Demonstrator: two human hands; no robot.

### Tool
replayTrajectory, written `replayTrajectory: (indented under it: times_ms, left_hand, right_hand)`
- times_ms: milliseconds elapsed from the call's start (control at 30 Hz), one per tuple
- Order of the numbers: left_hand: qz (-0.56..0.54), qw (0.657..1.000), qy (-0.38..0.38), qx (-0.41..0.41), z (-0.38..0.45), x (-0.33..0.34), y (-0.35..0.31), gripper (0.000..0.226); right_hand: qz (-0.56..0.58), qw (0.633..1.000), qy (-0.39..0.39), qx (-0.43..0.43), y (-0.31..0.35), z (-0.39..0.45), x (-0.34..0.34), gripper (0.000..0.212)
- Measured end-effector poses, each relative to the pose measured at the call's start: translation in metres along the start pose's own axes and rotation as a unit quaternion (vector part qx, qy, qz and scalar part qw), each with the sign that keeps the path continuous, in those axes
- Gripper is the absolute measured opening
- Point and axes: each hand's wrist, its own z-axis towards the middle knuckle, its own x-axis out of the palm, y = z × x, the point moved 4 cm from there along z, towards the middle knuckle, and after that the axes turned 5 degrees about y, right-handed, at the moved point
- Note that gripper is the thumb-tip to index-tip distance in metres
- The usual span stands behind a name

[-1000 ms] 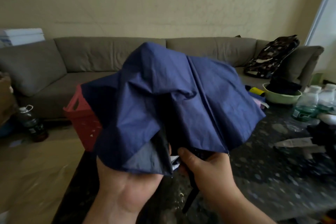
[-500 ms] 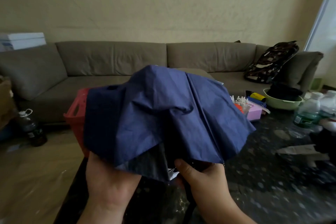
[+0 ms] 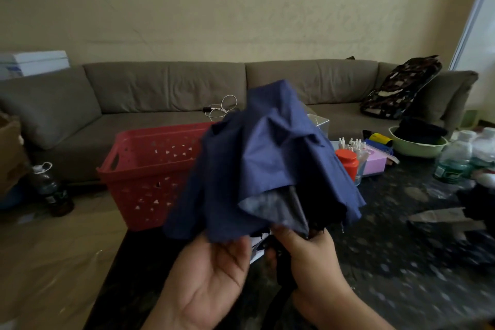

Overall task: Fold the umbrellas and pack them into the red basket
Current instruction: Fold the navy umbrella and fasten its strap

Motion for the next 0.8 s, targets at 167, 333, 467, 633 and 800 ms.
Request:
replayTrajectory:
  times_ms: [167,333,467,633,800]
  left_hand:
    - [0.129,0.989,-0.044,-0.053,-0.014,-0.005,0.031,0.036]
    - [0.324,0.924,0.164,-0.122,-0.025,0.011,0.004,0.039]
    - [0.368,0.893,0.259,0.023,-0.03,0.032,-0.054,0.034]
    - [0.444,0.826,0.197,0.286,-0.051,0.089,-0.063,0.036]
    - [0.652,0.642,0.16,0.371,-0.053,0.101,-0.026,0.057]
  right_hand:
    - [0.019,1.0,-0.005,-0.016,0.005,0.005,-0.009,0.018]
    - [-0.02,0.998,-0.03,-0.042,0.017,0.012,-0.022,0.018]
    - [-0.059,0.996,-0.024,-0.064,0.033,0.014,-0.029,0.009]
    - [-0.041,0.997,0.008,-0.061,0.033,0.02,-0.027,0.022]
    - [-0.04,0.994,0.087,-0.058,0.027,0.016,-0.022,0.051]
